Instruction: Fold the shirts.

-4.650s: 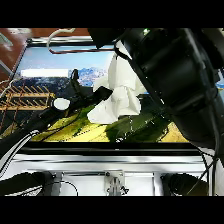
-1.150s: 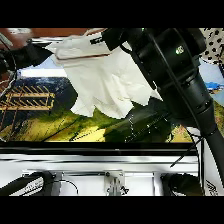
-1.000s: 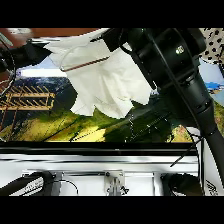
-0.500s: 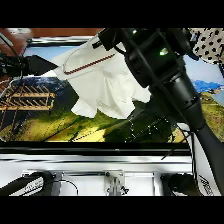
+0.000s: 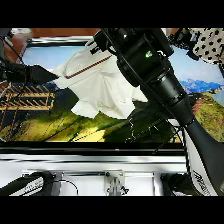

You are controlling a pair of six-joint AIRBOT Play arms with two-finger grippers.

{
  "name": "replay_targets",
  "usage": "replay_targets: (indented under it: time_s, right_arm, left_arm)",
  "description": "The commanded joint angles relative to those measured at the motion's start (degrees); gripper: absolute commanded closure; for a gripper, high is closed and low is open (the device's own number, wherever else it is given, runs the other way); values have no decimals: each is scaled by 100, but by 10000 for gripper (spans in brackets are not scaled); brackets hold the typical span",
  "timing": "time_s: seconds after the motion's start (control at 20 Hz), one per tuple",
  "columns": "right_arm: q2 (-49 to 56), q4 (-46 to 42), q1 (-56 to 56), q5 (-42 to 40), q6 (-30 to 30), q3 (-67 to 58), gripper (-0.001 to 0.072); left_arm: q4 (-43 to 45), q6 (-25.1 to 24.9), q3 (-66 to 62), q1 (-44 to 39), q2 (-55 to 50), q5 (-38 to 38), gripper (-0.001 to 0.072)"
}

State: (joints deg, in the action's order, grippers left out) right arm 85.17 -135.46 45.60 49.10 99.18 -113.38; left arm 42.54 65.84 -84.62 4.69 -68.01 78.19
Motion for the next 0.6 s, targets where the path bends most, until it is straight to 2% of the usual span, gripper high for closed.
replay_targets:
  time_s: [0.0, 0.55]
  right_arm:
    - [9, -57, -57, -20, 66, -7, 634]
    - [240, -72, -79, -31, 111, -7, 633]
  left_arm:
    - [339, 50, -7, 2, 4, 92, 647]
    - [-310, 46, -245, 4, 15, 426, 646]
